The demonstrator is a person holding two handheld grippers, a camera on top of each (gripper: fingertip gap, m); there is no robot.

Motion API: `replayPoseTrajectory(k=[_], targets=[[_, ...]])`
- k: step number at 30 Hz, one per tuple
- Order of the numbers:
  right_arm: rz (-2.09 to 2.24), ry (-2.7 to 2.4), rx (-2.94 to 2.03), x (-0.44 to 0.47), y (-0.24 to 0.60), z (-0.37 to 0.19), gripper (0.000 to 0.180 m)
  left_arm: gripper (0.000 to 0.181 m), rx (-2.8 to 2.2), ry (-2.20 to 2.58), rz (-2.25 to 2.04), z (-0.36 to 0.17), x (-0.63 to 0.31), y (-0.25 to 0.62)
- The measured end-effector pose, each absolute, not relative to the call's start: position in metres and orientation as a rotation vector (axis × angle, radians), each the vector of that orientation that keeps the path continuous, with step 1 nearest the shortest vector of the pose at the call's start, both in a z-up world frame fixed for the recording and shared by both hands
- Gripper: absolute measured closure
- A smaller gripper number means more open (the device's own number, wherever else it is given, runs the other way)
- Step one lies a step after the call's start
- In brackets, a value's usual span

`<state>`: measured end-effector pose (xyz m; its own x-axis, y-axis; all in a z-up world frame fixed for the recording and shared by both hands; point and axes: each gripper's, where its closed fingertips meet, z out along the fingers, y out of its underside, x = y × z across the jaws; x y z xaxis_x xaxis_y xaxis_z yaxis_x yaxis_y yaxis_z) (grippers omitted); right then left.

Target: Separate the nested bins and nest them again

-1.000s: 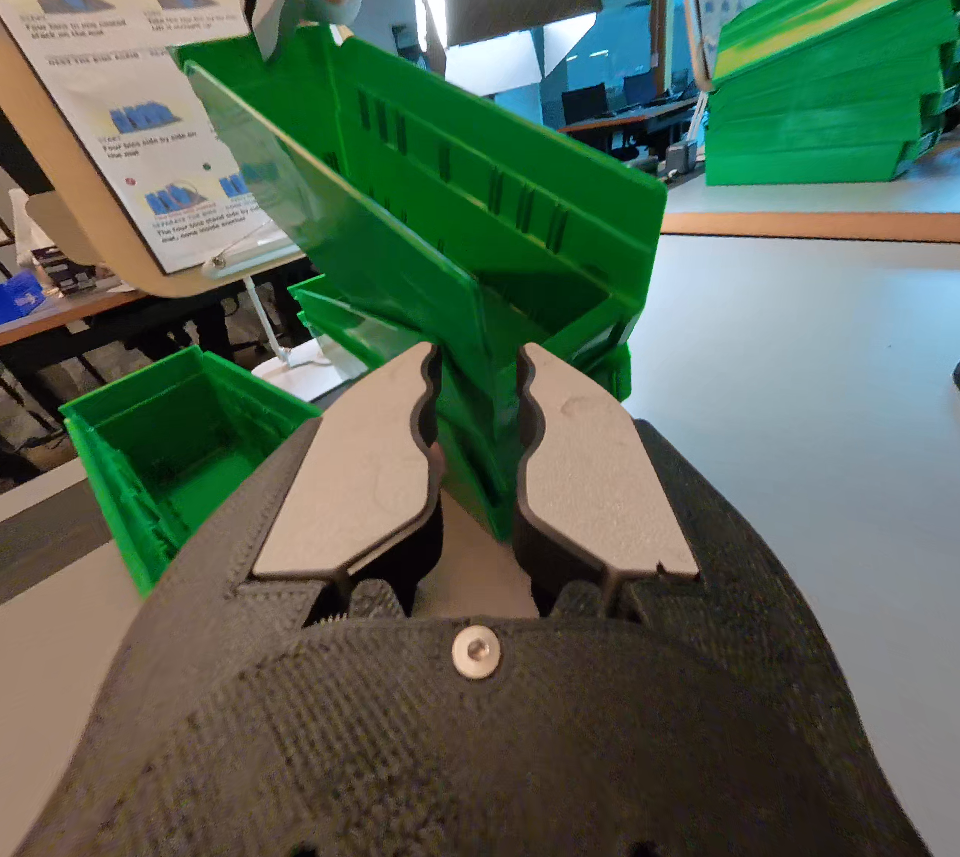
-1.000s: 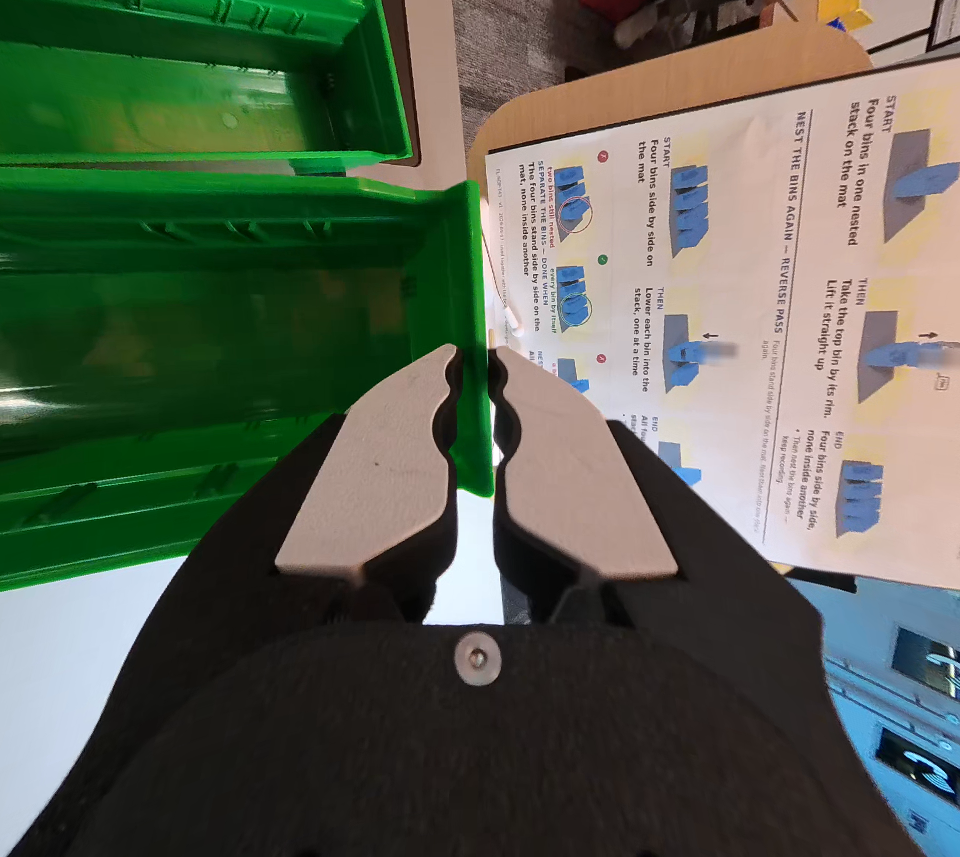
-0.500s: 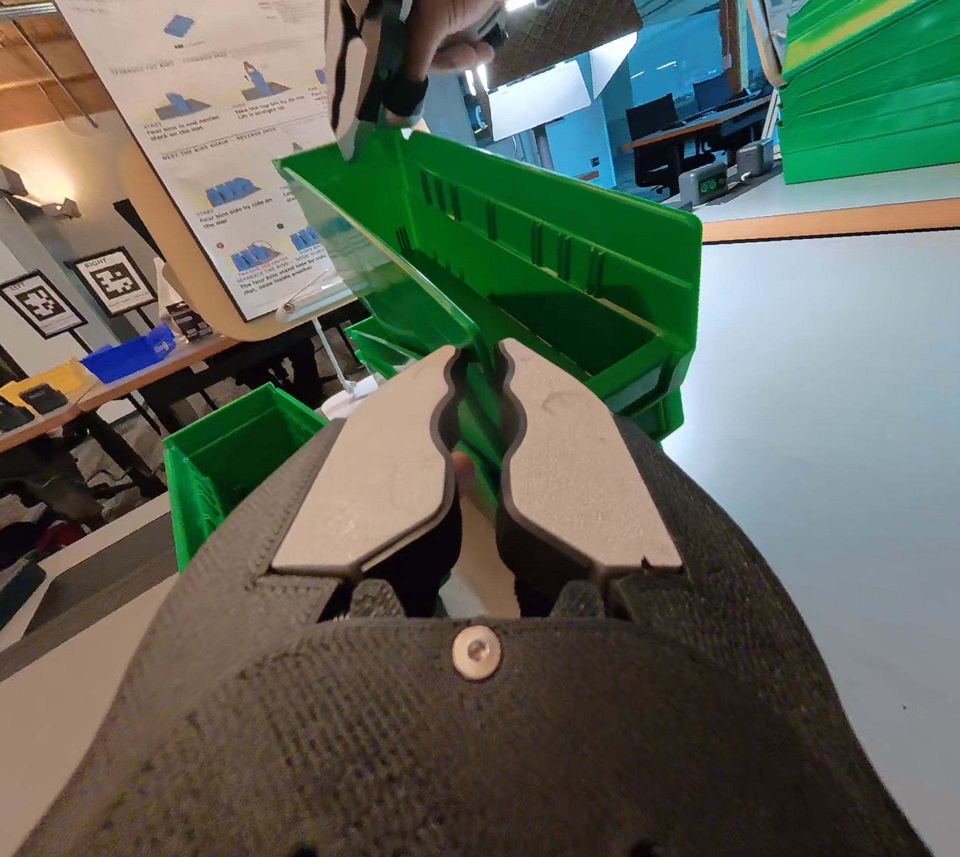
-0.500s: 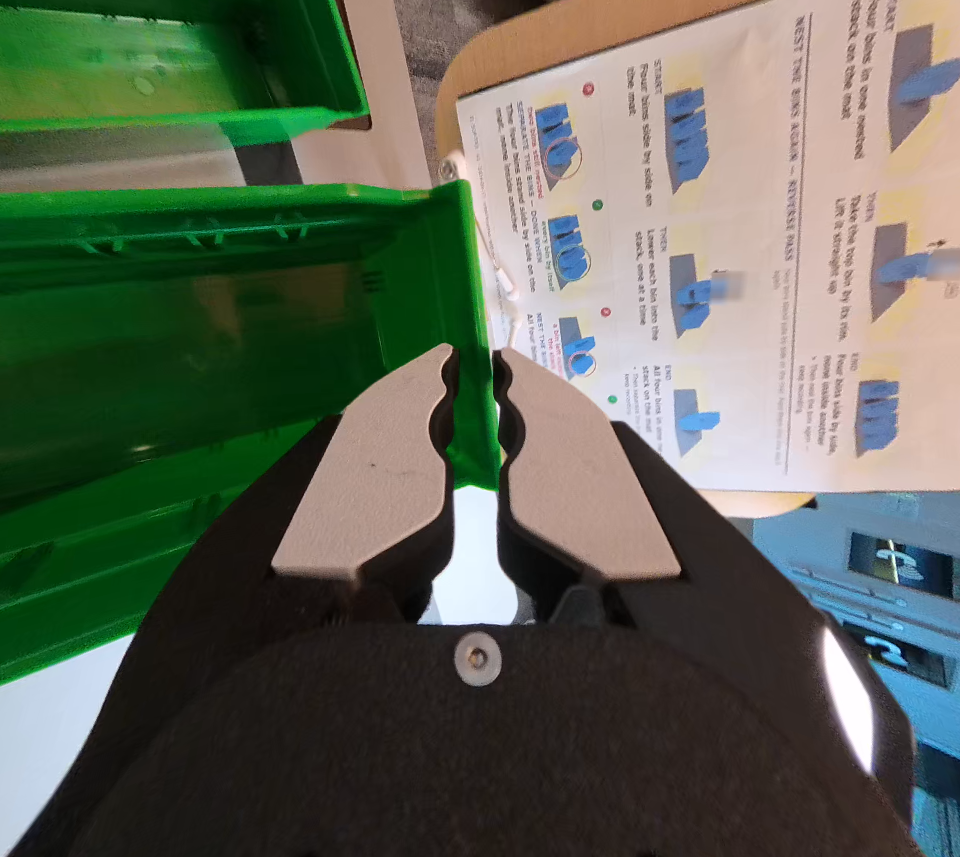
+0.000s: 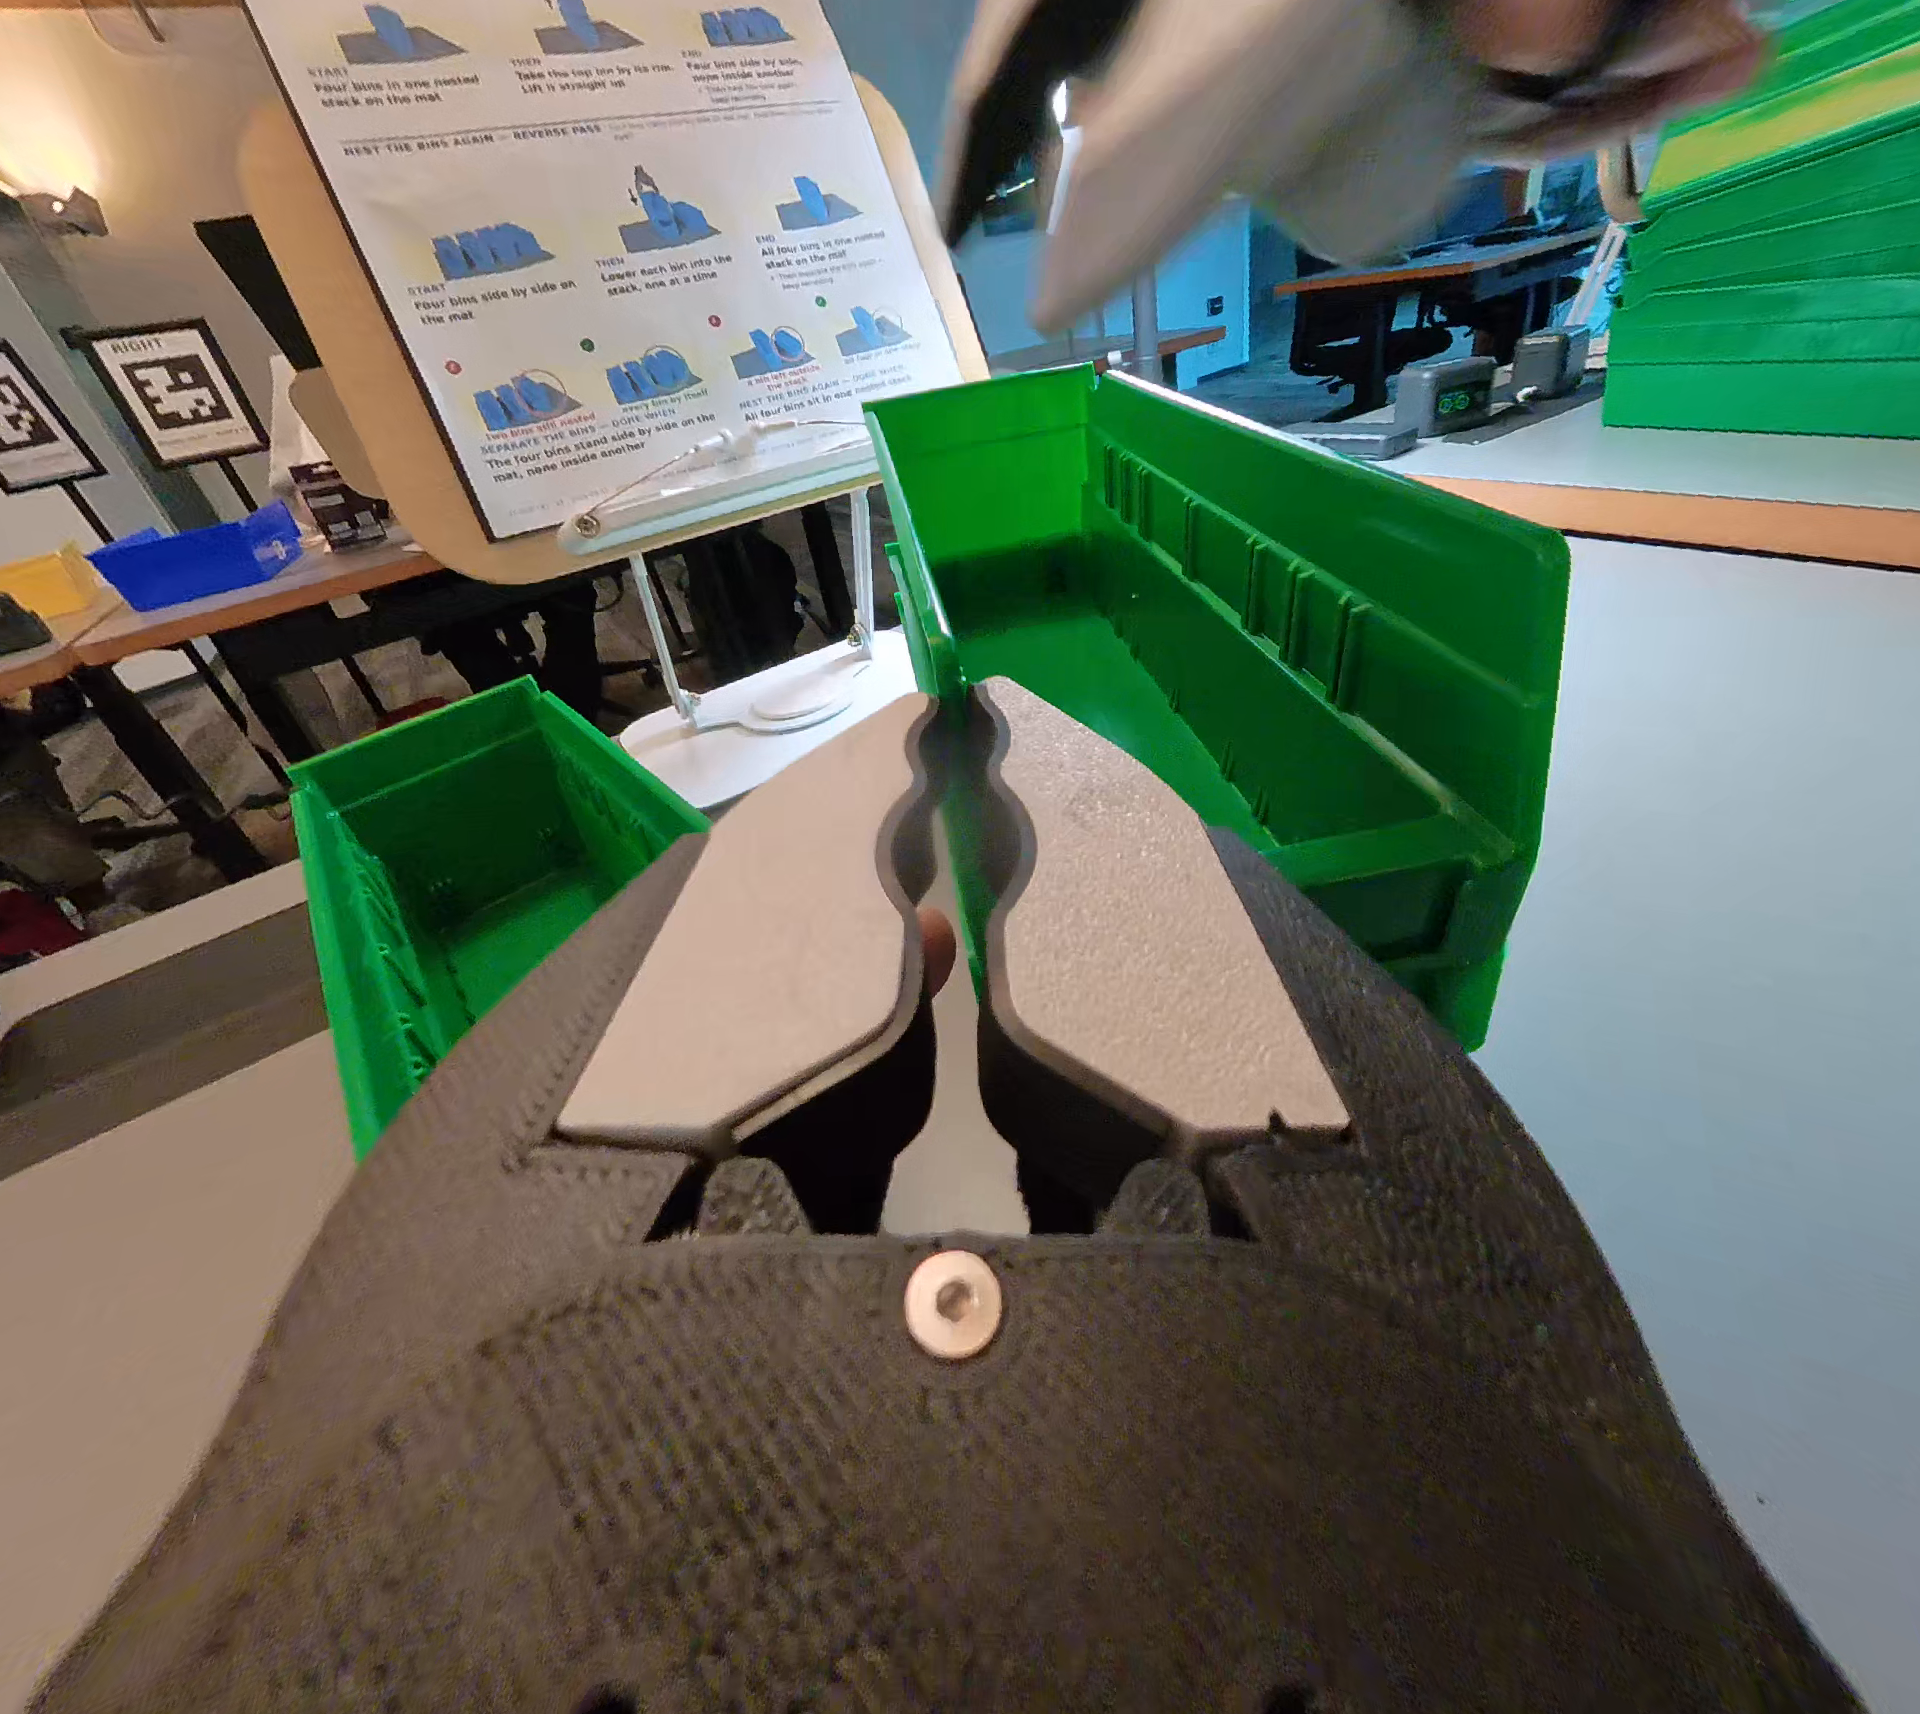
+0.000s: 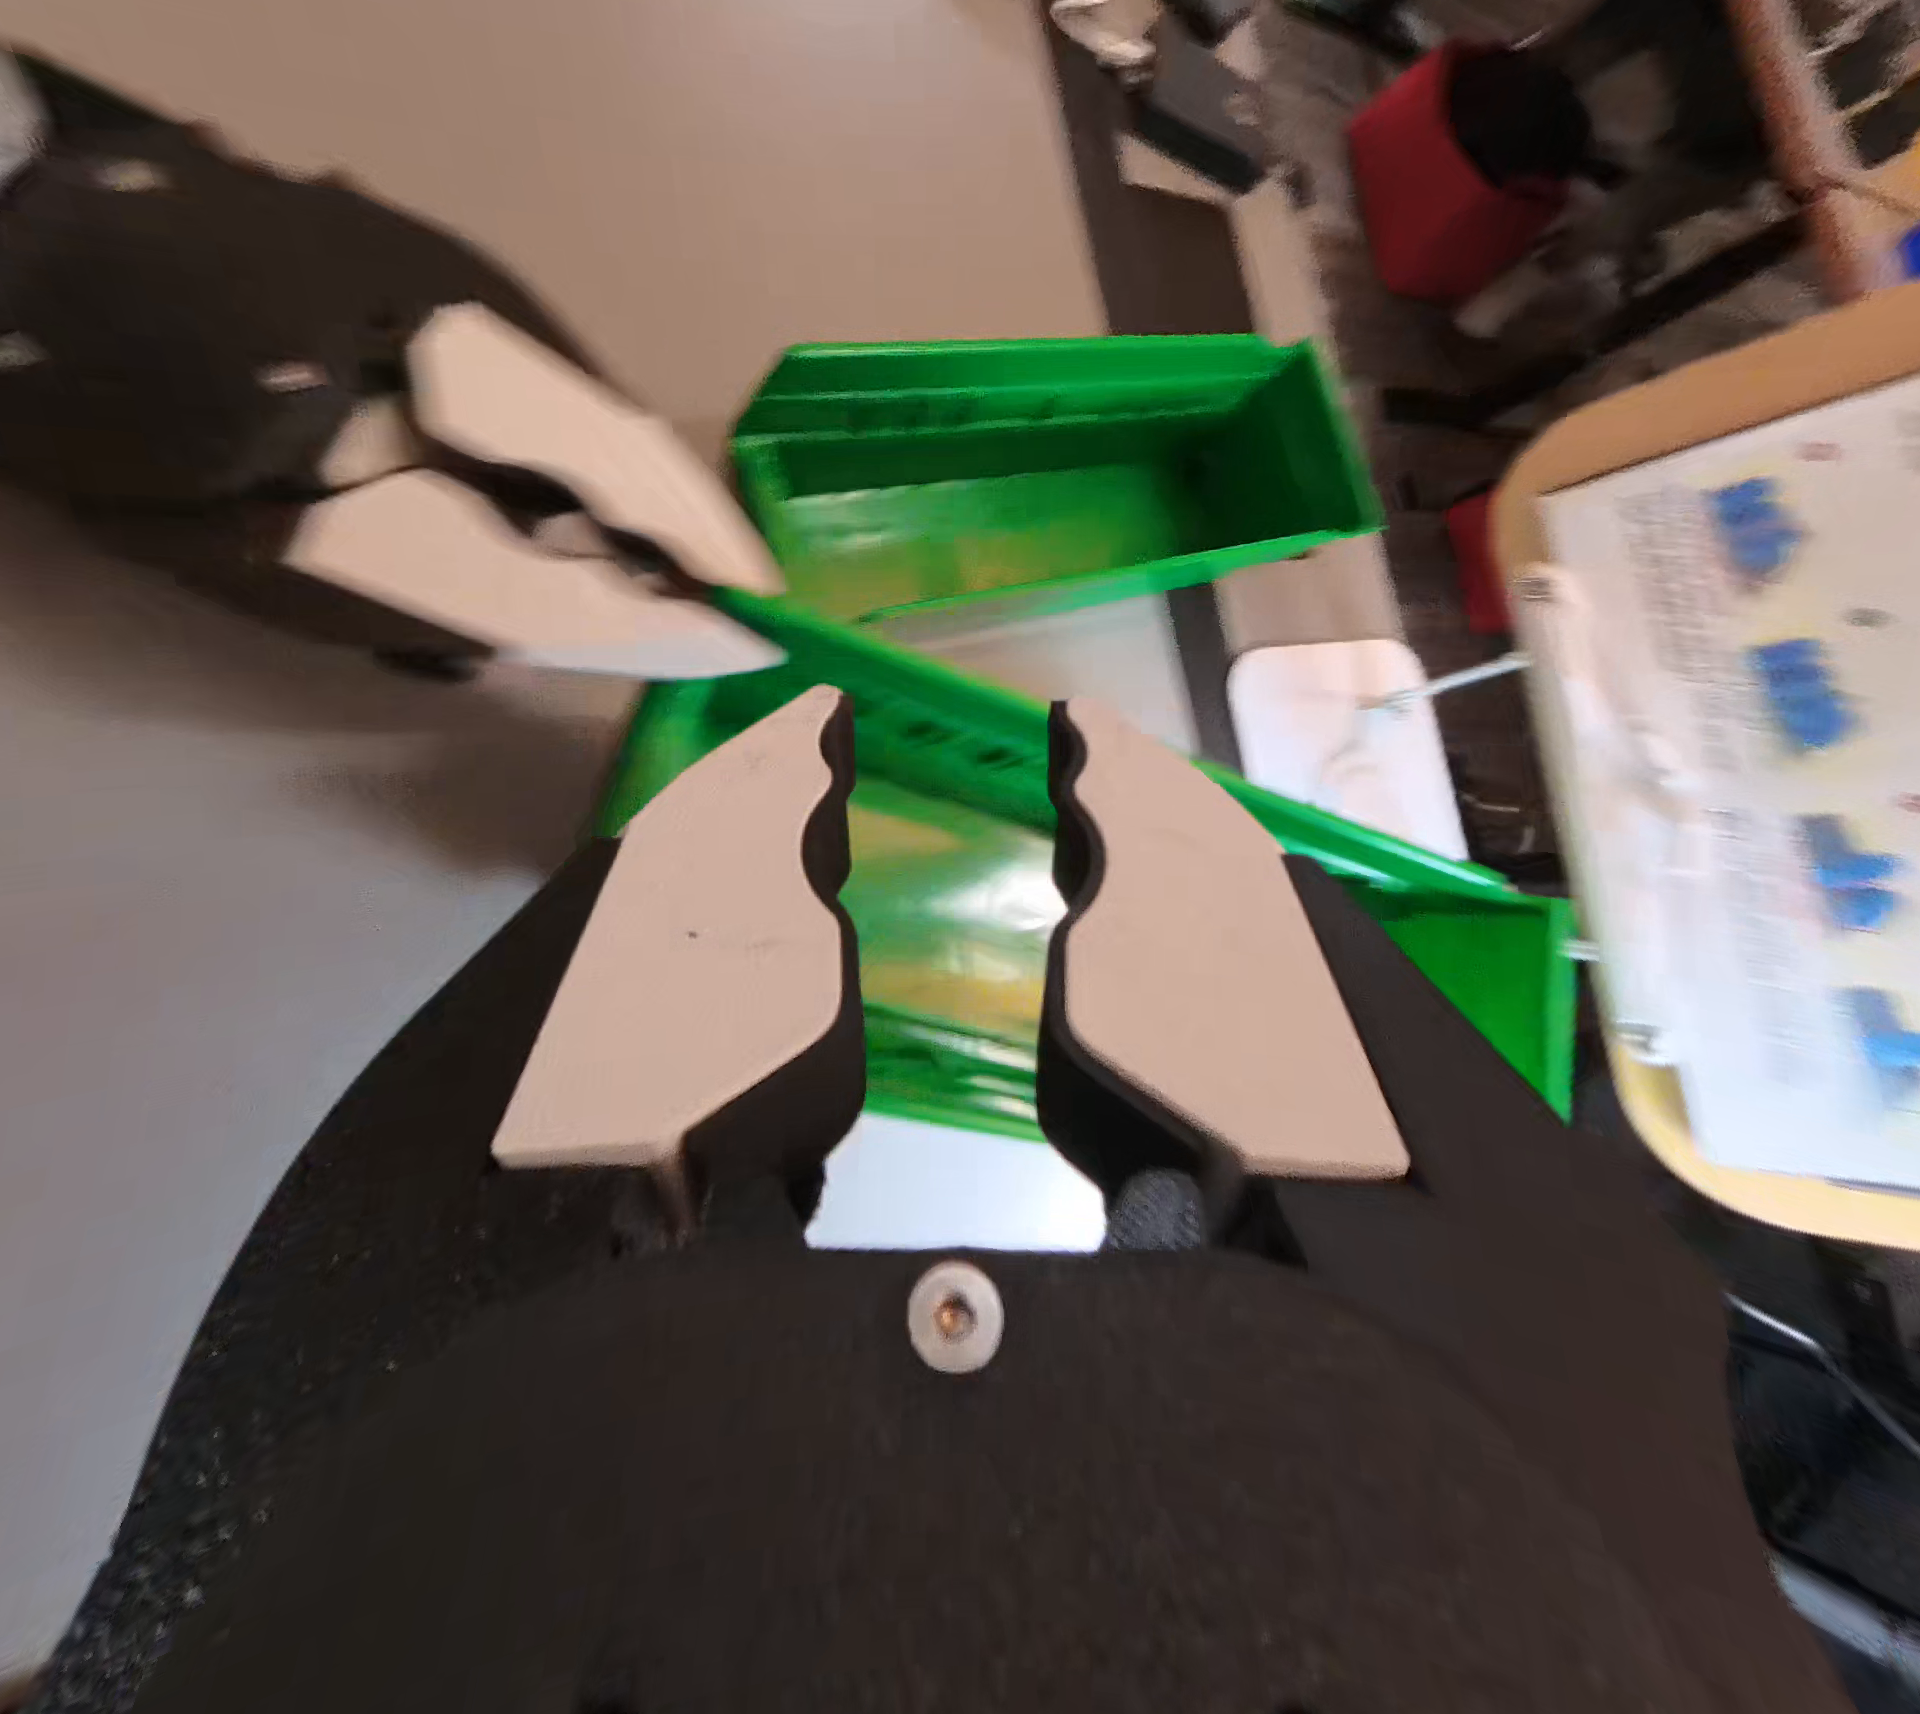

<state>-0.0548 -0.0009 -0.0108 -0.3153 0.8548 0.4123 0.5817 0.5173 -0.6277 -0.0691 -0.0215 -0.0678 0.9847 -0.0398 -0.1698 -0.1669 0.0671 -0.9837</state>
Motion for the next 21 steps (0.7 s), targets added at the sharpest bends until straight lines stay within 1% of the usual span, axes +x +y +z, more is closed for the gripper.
replayPoseTrajectory(k=[3,6,8,9,10,12,15,21], targets=[[0.331,-2.176,-1.190,-0.032,-0.046,-0.056,0.137,0.177,-1.513,0.142,0.078,-0.067,-0.070,-0.019],[0.096,-2.182,-1.174,-0.028,-0.049,-0.094,0.130,0.177,-1.521,0.125,0.064,-0.067,-0.070,-0.019],[-0.123,-2.125,-1.095,-0.031,-0.034,-0.103,0.132,0.177,-1.522,0.125,0.065,-0.066,-0.068,-0.021],[-0.156,-2.147,-1.091,-0.030,-0.034,-0.111,0.133,0.177,-1.523,0.123,0.059,-0.066,-0.067,-0.023],[-0.115,-2.176,-1.112,-0.031,-0.040,-0.119,0.138,0.177,-1.528,0.117,0.055,-0.066,-0.067,-0.024],[-0.192,-2.235,-1.097,-0.027,-0.035,-0.126,0.135,0.177,-1.533,0.113,0.043,-0.067,-0.066,-0.025],[-0.157,-2.346,-1.053,-0.021,-0.036,-0.131,0.145,0.176,-1.535,0.117,0.038,-0.068,-0.065,-0.026],[-0.187,-2.498,-0.840,-0.009,-0.010,-0.133,0.147,0.171,-1.545,0.177,0.040,-0.074,-0.053,-0.017]])
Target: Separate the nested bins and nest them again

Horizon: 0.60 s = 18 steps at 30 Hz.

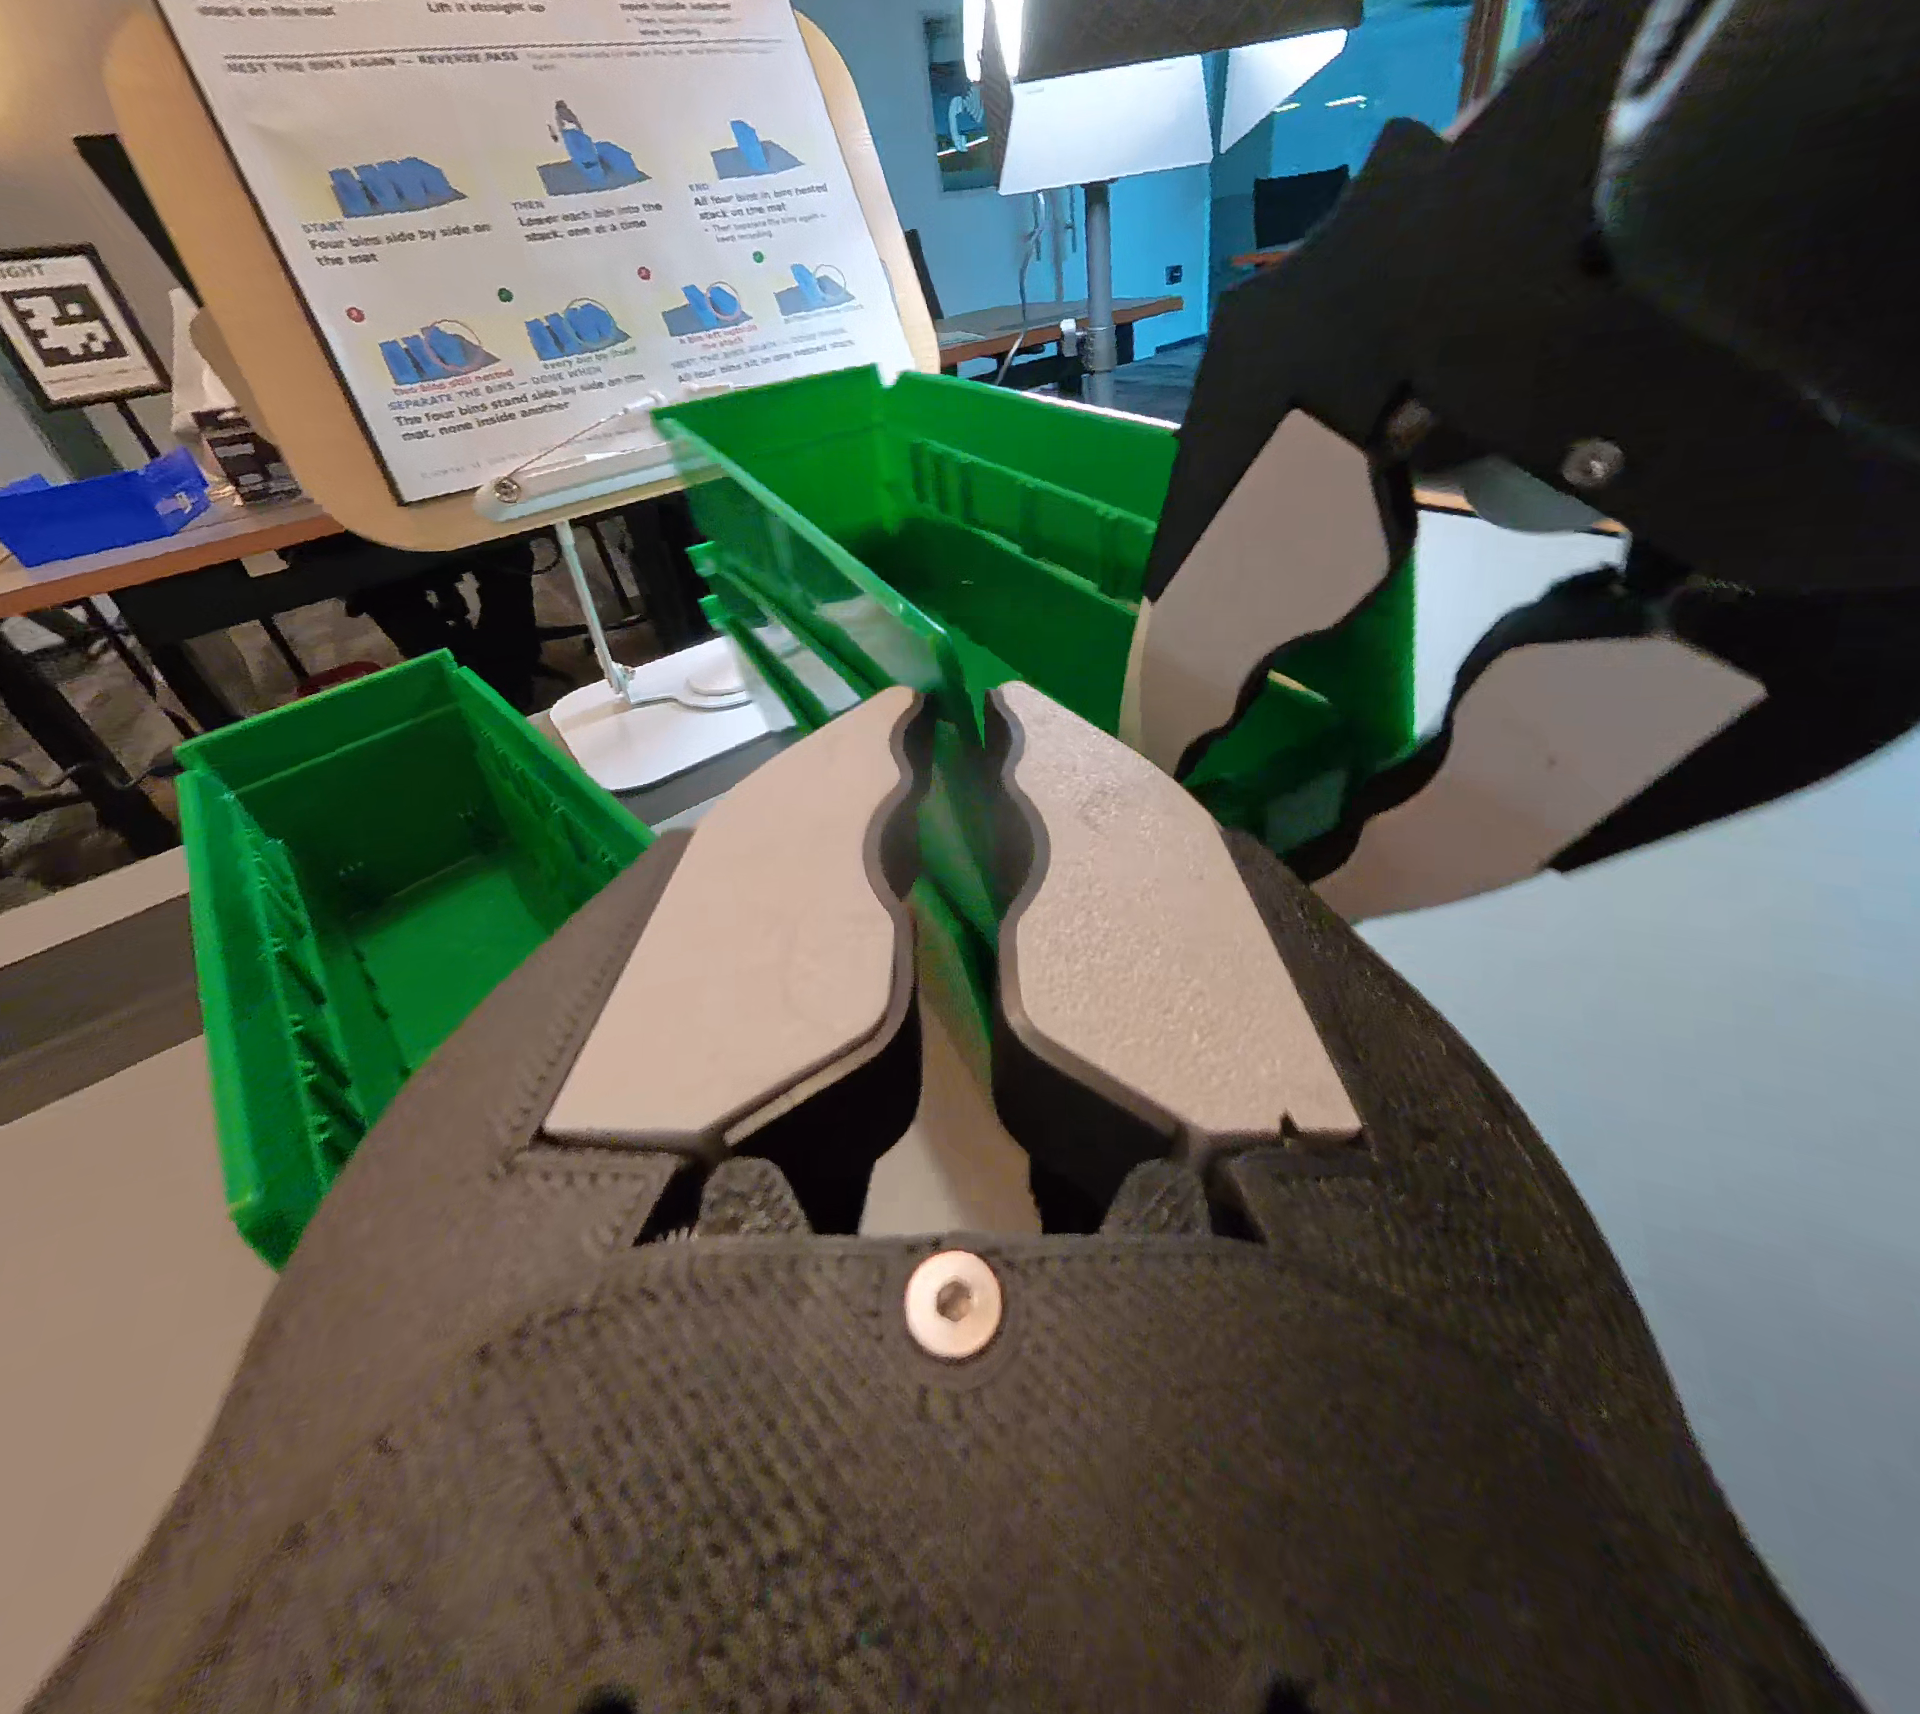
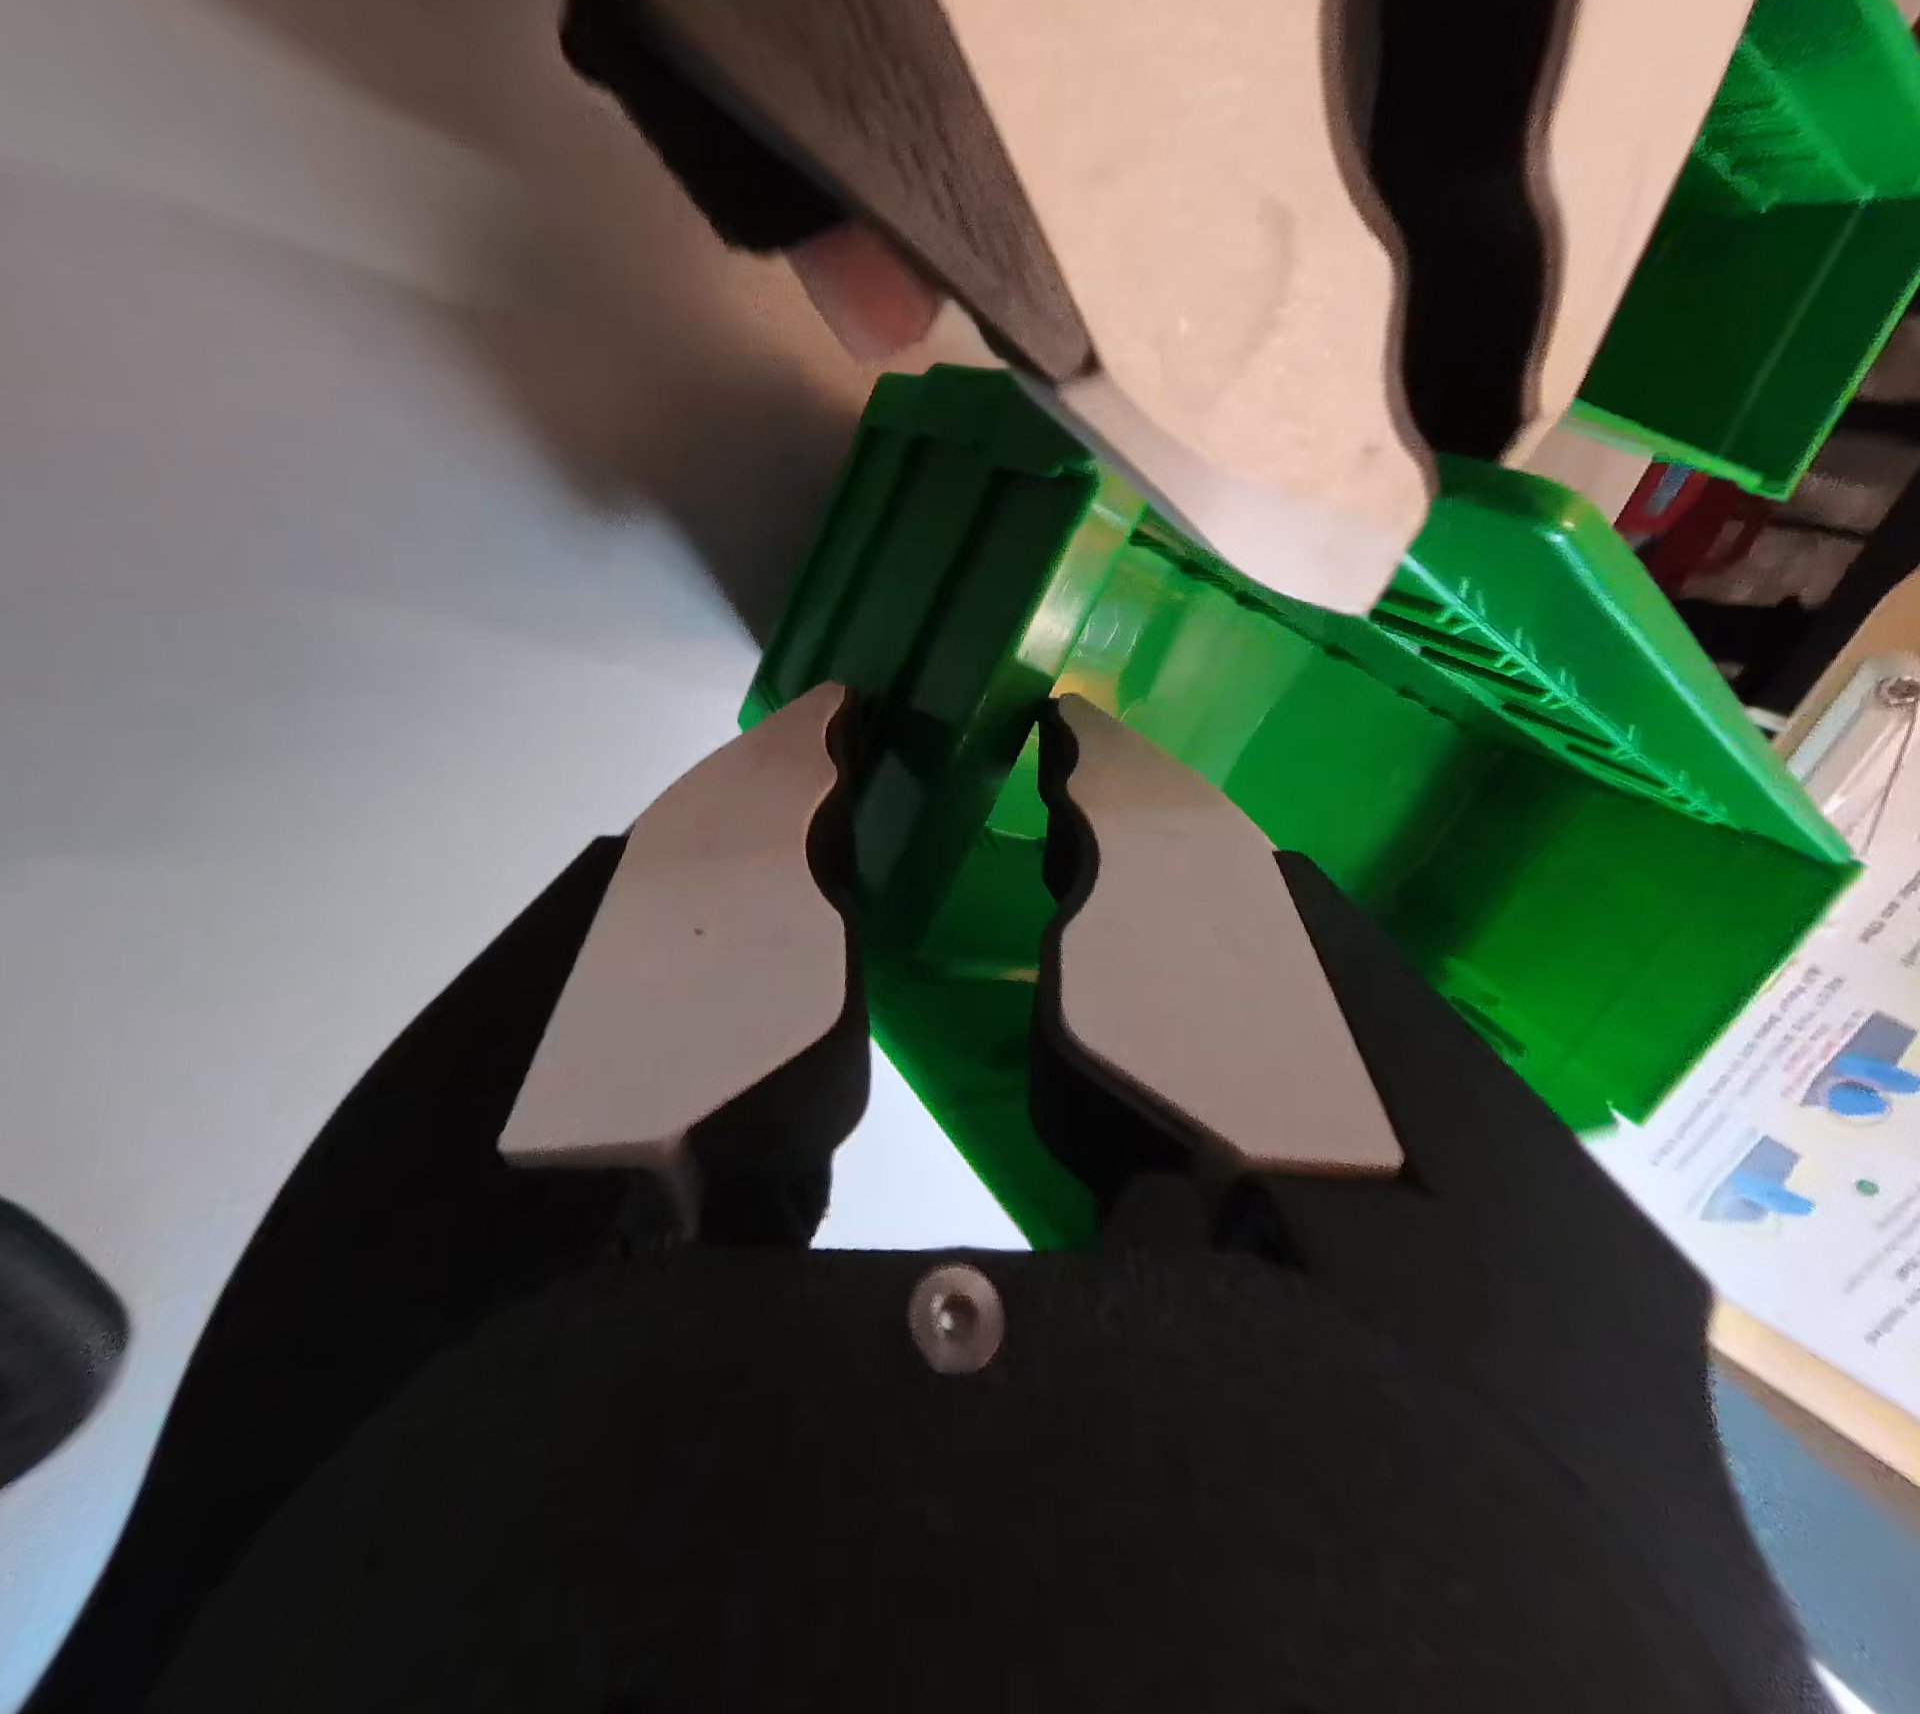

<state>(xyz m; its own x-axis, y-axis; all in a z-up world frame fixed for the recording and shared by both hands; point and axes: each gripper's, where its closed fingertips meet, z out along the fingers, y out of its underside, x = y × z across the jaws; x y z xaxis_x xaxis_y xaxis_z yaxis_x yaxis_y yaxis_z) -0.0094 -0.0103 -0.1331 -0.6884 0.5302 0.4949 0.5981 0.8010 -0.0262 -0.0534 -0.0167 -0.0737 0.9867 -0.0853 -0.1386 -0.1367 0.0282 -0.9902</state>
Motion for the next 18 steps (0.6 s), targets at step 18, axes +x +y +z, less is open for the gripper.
replayPoseTrajectory(k=[18], targets=[[-0.190,-2.471,-1.090,0.007,0.028,-0.140,0.149,0.167,-1.724,0.360,-0.063,-0.120,-0.028,-0.024]])
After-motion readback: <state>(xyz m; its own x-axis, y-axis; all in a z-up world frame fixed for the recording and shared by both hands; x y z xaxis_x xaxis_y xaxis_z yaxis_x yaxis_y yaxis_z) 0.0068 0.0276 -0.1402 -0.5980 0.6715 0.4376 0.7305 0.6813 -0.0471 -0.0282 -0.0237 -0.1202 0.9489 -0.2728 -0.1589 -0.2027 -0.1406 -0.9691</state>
